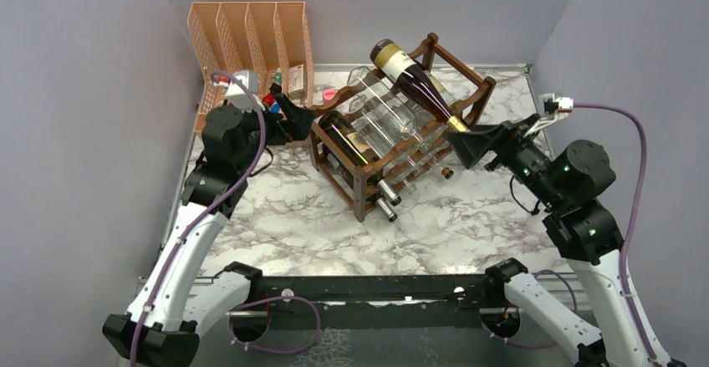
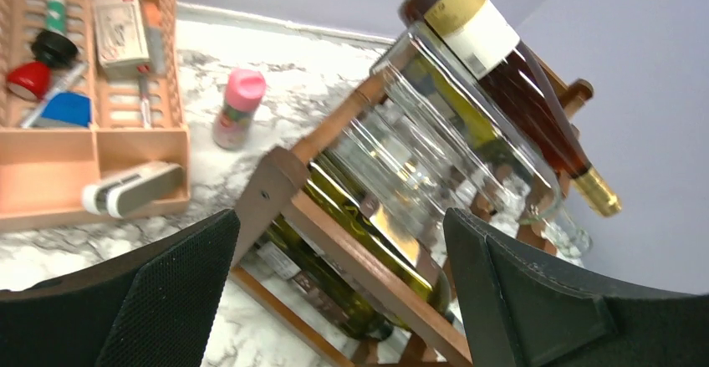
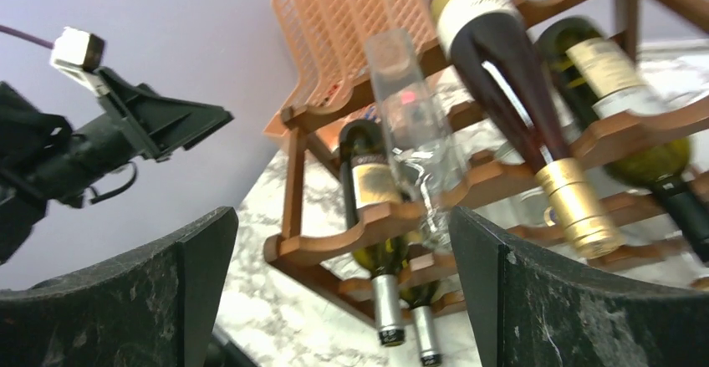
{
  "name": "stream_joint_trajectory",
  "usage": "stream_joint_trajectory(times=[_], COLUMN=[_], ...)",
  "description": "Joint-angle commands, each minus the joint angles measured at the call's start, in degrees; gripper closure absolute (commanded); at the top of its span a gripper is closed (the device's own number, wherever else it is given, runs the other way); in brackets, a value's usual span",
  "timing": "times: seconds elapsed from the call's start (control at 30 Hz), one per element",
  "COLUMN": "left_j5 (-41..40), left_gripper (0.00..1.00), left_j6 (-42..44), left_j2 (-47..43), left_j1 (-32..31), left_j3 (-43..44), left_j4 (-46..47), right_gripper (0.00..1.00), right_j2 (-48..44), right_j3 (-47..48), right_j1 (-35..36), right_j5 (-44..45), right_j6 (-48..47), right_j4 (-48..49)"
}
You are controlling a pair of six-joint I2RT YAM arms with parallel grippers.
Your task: Take the wine bottle off the wine rack
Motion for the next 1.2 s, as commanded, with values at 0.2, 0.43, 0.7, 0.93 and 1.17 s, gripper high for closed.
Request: stream_joint_trajectory(times=[0.2,0.43,0.7,0.93,1.17], left_j5=[-4.94,-1.49,7.17,0.89,-3.87], left_gripper=[0.01,0.01,0.01,0.07,0.12], left_j6=[8.42,7.95,2.18,-2.61,-5.03], left_j2=[8.38,13.08,18.91,18.58,17.14], left_j1=[2.24,2.52,1.43,-4.77,-5.71], left_j3=[12.99,17.21,18.89,17.87,13.9], left_j4=[-8.59,-12.41,-13.58,-13.83,-13.26], right_gripper=[0.0,0.0,0.0,0.0,0.0], right_j2=[8.91,14.34,18.64,26.05,25.22], right_j3=[12.57,15.34,16.02,23.66,22.96], right_j1=[-0.28,-0.31,-0.38,-0.4,-0.41], right_j5=[16.55,25.95,19.69,4.89,3.62], right_j6=[-9.47,-7.78,-5.67,-11.16,-13.98], right_j4=[-13.32,-18.35,-17.76,-23.34,-23.66])
